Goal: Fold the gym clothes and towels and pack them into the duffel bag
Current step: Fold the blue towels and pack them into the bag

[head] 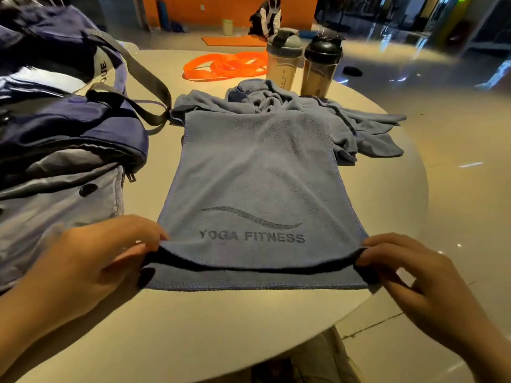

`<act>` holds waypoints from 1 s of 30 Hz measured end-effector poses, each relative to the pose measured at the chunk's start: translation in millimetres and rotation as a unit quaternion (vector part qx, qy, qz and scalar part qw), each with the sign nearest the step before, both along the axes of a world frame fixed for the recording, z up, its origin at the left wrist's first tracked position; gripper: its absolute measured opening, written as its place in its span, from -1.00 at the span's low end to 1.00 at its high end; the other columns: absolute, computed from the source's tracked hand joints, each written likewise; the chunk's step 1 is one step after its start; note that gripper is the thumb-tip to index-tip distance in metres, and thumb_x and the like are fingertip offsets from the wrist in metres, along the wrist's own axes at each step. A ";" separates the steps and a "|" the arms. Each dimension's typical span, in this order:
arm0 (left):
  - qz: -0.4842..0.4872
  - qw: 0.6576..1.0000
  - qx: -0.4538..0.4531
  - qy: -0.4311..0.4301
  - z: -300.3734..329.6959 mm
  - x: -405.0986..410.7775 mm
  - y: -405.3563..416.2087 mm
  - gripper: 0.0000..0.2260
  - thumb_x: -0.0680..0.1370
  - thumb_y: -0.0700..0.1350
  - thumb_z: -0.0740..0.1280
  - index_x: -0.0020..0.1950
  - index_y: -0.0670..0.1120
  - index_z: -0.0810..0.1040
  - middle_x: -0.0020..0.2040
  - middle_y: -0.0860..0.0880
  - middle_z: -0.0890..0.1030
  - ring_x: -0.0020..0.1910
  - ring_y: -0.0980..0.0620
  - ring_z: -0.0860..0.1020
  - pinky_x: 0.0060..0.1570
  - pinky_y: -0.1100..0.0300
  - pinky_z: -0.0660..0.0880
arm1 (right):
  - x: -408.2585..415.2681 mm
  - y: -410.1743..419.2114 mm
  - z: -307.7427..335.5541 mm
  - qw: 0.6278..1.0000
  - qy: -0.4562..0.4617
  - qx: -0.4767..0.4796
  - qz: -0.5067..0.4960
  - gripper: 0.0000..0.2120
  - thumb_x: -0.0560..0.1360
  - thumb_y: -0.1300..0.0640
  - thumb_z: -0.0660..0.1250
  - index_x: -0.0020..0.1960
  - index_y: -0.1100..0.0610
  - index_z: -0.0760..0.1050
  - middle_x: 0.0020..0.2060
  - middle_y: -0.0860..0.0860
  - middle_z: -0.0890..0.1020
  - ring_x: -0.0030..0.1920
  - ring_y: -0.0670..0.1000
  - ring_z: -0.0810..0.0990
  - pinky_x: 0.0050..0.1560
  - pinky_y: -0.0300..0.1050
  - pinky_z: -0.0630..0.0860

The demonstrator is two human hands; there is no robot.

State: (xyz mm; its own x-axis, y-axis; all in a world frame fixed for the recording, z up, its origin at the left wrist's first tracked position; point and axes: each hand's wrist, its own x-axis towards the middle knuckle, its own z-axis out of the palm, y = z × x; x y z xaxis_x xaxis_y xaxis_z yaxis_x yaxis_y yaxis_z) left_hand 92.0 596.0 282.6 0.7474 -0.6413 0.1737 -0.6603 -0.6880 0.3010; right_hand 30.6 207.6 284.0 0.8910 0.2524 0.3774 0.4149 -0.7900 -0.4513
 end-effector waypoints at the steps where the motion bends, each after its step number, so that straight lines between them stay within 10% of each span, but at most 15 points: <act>1: -0.020 0.999 0.031 -0.032 3.0 0.6 2.0 -0.83 0.56 -0.12 0.25 0.12 0.07 0.51 0.18 0.03 0.58 0.04 -0.03 0.59 -0.08 0.25 0.43 | -2.1 -1.3 -1.0 1.000 0.008 0.018 0.011 -0.72 0.48 0.12 0.28 0.06 -0.25 0.49 0.04 -0.33 0.54 0.02 -0.22 0.55 -0.07 -0.39 0.51; 5: 0.003 0.997 -0.037 -0.064 1.5 -19.8 24.1 -0.85 0.55 0.06 0.21 0.09 0.21 0.50 0.12 0.30 0.53 -0.04 0.22 0.52 -0.05 0.17 0.43 | -4.2 -5.7 0.4 0.995 0.064 0.066 0.031 -0.65 0.41 -0.38 0.22 0.10 -0.27 0.52 0.07 -0.29 0.55 0.08 -0.18 0.54 0.00 -0.37 0.51; 14: 0.030 0.998 -0.050 -0.036 12.1 -28.9 9.9 -0.62 0.41 0.40 0.28 0.18 0.33 0.45 0.10 0.35 0.52 -0.01 0.26 0.51 0.01 0.20 0.32 | 13.8 9.3 -0.4 0.997 0.013 0.066 -0.033 -0.70 0.45 -0.42 0.06 -0.04 -0.32 0.47 -0.12 -0.31 0.58 -0.04 -0.21 0.54 -0.24 -0.31 0.50; 17: 0.039 0.996 -0.064 -0.055 17.1 -31.1 3.1 -0.69 0.43 0.30 0.29 0.11 0.21 0.51 0.01 0.29 0.58 -0.05 0.28 0.51 -0.01 0.25 0.30 | 24.1 12.2 1.7 0.996 0.025 0.066 -0.059 -0.93 0.48 -0.14 0.23 -0.07 -0.32 0.40 -0.17 -0.32 0.53 -0.15 -0.15 0.54 -0.18 -0.20 0.49; 24: 0.049 0.997 -0.031 -0.060 16.3 -31.8 4.7 -0.59 0.45 0.37 0.22 0.14 0.17 0.55 0.06 0.27 0.55 -0.02 0.28 0.47 -0.01 0.20 0.30 | 29.2 -6.4 8.0 0.990 0.130 0.052 -0.012 -0.68 0.46 0.20 0.38 -0.04 -0.26 0.54 -0.13 -0.24 0.58 -0.07 -0.14 0.54 -0.13 -0.23 0.50; 30: 0.051 0.994 -0.044 -0.091 14.8 -27.0 -0.1 -0.69 0.46 0.28 0.26 0.05 0.14 0.56 -0.02 0.23 0.61 -0.09 0.24 0.50 -0.05 0.16 0.31 | 32.7 -9.1 6.6 0.983 0.102 0.151 -0.018 -0.53 0.18 -0.62 0.13 -0.07 -0.44 0.54 -0.13 -0.30 0.63 -0.02 -0.17 0.57 -0.21 -0.36 0.55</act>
